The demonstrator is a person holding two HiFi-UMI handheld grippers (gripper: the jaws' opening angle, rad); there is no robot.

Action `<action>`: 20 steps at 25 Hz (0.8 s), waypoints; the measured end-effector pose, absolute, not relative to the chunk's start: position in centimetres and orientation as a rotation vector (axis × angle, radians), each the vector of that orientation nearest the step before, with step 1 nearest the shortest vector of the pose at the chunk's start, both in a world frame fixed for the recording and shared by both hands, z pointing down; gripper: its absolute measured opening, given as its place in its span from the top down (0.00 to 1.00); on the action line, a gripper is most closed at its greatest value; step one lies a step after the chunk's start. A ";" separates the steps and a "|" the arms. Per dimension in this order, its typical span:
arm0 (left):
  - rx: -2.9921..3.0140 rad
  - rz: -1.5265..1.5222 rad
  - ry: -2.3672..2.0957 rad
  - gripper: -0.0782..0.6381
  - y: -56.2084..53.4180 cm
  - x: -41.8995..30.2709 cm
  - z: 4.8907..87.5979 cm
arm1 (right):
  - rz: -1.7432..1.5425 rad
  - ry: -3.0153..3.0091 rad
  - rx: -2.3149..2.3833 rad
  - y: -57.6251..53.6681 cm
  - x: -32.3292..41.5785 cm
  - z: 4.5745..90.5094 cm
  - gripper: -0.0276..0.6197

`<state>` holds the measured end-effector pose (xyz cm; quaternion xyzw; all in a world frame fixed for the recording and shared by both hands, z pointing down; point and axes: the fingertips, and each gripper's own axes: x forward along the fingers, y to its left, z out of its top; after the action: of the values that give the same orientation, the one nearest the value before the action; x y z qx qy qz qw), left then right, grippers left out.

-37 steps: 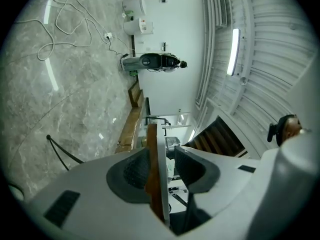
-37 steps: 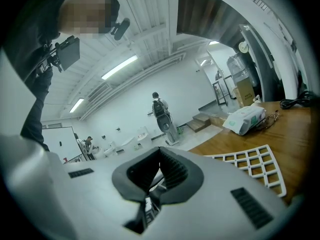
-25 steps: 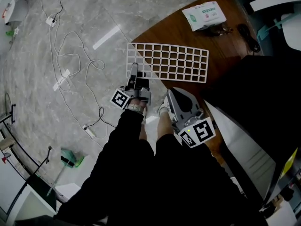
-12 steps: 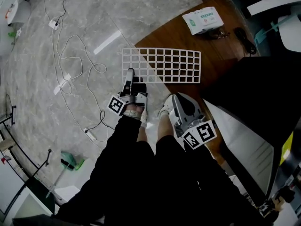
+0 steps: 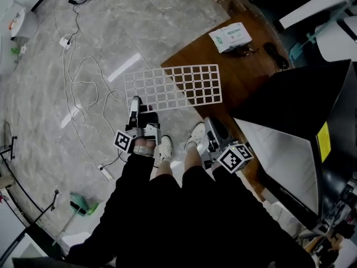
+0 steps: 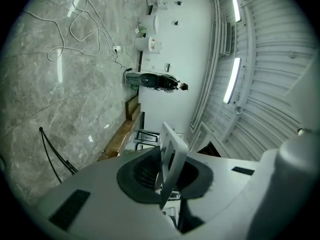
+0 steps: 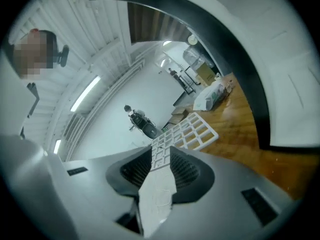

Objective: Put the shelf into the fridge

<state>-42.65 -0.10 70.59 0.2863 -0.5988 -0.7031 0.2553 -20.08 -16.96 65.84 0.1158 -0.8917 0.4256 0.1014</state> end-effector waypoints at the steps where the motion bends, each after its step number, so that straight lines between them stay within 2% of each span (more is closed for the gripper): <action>1: 0.774 -1.917 -1.630 0.84 0.8 -42.7 69.6 | 1.330 -2.612 0.362 -16.8 -19.9 65.7 0.77; 8: 0.746 -1.988 -1.667 0.84 6.0 -43.2 63.2 | 1.635 -2.579 0.422 -15.6 -21.6 62.8 0.71; 14: 0.745 -1.992 -1.678 0.84 8.8 -42.7 58.9 | 2.014 -2.472 0.446 -15.4 -22.6 62.0 0.62; 18: 0.773 -1.992 -1.662 0.84 10.4 -41.9 56.5 | 2.168 -2.455 0.419 -15.1 -23.8 60.7 0.62; 20: 0.786 -1.990 -1.656 0.84 11.0 -41.4 55.6 | 2.181 -2.467 0.436 -15.2 -24.1 59.8 0.68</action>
<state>-41.38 11.01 55.60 0.2836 -0.5975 -0.7181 0.2165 -24.13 -15.16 59.79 0.1306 -0.7397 0.6540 -0.0896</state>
